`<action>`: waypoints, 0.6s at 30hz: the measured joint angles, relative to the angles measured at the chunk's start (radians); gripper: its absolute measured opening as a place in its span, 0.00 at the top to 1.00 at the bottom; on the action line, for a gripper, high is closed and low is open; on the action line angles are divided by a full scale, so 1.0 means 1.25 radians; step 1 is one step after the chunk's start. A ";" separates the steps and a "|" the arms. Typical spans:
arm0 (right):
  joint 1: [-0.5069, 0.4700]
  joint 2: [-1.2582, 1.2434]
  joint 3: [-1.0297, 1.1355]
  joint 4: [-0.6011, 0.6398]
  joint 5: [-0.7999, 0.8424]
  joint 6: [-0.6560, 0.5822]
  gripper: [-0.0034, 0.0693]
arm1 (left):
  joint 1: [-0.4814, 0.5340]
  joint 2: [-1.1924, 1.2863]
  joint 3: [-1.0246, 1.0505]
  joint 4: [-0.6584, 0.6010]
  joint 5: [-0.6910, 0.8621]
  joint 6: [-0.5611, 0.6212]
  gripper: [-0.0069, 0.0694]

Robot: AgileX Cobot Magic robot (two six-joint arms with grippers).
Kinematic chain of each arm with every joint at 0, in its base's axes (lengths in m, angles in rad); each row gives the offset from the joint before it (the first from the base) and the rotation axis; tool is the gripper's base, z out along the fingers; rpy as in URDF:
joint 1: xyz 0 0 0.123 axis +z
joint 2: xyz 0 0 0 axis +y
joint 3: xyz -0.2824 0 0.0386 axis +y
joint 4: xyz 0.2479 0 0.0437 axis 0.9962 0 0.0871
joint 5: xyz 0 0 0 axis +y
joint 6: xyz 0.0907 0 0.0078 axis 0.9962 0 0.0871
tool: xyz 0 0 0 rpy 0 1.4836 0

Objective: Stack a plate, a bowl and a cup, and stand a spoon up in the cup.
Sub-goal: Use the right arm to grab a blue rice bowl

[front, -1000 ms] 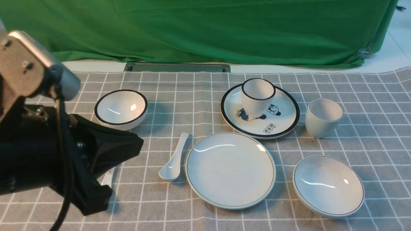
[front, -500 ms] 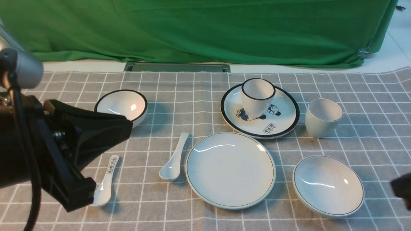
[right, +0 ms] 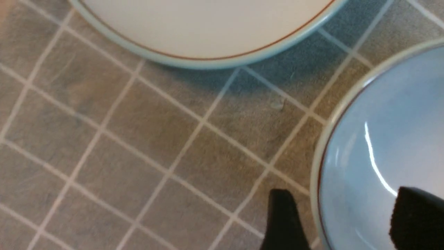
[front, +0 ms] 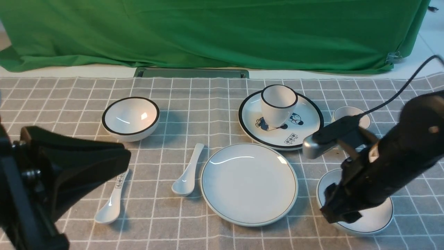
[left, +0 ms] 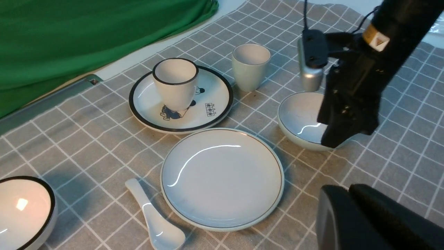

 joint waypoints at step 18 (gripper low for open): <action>0.004 0.167 -0.077 -0.086 0.006 -0.004 0.58 | 0.000 -0.011 0.015 -0.004 0.019 -0.001 0.89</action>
